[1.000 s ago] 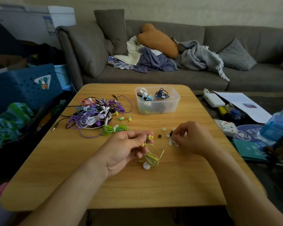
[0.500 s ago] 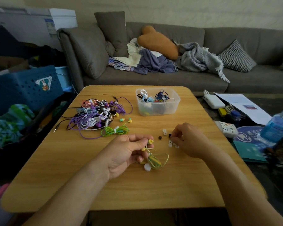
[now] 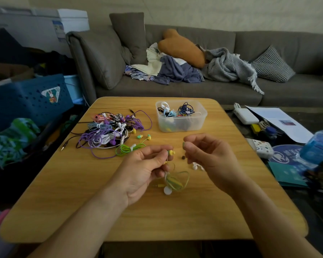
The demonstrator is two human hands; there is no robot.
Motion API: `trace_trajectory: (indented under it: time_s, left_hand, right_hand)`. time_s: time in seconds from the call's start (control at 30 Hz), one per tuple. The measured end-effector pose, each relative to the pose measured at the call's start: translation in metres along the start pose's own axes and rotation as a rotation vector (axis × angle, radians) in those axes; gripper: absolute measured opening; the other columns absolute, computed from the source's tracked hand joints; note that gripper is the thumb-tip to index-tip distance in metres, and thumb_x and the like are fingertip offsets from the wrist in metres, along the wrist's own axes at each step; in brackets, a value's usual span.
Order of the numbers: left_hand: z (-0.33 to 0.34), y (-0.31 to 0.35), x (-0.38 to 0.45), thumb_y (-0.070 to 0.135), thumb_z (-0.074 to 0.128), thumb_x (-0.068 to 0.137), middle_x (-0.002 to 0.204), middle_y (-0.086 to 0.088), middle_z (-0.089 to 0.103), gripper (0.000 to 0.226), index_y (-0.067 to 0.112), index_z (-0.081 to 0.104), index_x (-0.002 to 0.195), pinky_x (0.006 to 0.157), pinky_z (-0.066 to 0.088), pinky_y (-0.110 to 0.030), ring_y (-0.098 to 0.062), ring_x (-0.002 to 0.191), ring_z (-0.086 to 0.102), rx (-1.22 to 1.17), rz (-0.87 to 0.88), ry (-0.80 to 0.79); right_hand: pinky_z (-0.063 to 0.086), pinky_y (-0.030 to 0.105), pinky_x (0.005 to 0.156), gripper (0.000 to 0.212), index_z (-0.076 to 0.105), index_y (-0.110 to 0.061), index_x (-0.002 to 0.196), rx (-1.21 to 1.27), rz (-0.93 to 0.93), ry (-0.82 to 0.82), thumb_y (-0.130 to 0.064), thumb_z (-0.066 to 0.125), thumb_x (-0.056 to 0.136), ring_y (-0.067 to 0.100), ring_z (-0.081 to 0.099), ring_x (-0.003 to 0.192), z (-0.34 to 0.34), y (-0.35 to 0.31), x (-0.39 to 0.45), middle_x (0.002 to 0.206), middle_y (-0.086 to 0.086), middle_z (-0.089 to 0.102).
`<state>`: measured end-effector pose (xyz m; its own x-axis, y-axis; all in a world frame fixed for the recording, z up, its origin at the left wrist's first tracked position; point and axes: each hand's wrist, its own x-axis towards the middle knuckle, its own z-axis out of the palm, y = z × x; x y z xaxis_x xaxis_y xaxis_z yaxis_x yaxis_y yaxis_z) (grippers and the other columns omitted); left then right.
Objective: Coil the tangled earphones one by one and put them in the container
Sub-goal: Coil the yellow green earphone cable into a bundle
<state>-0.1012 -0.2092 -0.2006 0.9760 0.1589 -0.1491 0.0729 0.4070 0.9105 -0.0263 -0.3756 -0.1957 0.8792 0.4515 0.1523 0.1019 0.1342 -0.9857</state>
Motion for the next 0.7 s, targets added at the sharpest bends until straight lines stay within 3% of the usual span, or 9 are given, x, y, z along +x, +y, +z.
trace_trajectory:
  time_s: [0.1,0.37,0.7]
  left_hand:
    - [0.002,-0.001,-0.001,0.012,0.067,0.07,0.076,-0.006,0.068,0.025,0.008,0.073,0.094,0.049,0.045,-0.019,-0.012,0.056,0.057,0.02,0.093,0.022]
    - [0.008,-0.002,-0.002,0.011,0.066,0.07,0.071,-0.006,0.066,0.025,0.006,0.071,0.094,0.052,0.047,-0.02,-0.013,0.057,0.058,0.024,0.209,0.044]
    - [0.003,-0.001,-0.004,-0.002,0.063,0.088,0.068,-0.005,0.067,0.017,0.008,0.071,0.1,0.058,0.05,-0.02,-0.012,0.059,0.059,0.266,0.442,0.11]
  right_hand:
    - [0.053,0.022,0.058,0.017,0.07,-0.003,0.088,0.148,-0.015,-0.022,-0.01,0.073,0.072,0.013,0.062,0.06,0.012,0.005,0.0,0.07,0.005,0.068]
    - [0.054,0.025,0.058,0.02,0.071,-0.005,0.087,0.207,-0.024,-0.073,-0.009,0.076,0.068,0.015,0.063,0.061,0.016,0.007,-0.001,0.074,0.008,0.068]
    - [0.058,0.032,0.072,0.036,0.077,-0.011,0.092,0.274,0.0,-0.204,-0.03,0.089,0.063,0.023,0.069,0.074,0.014,0.008,-0.001,0.087,0.011,0.072]
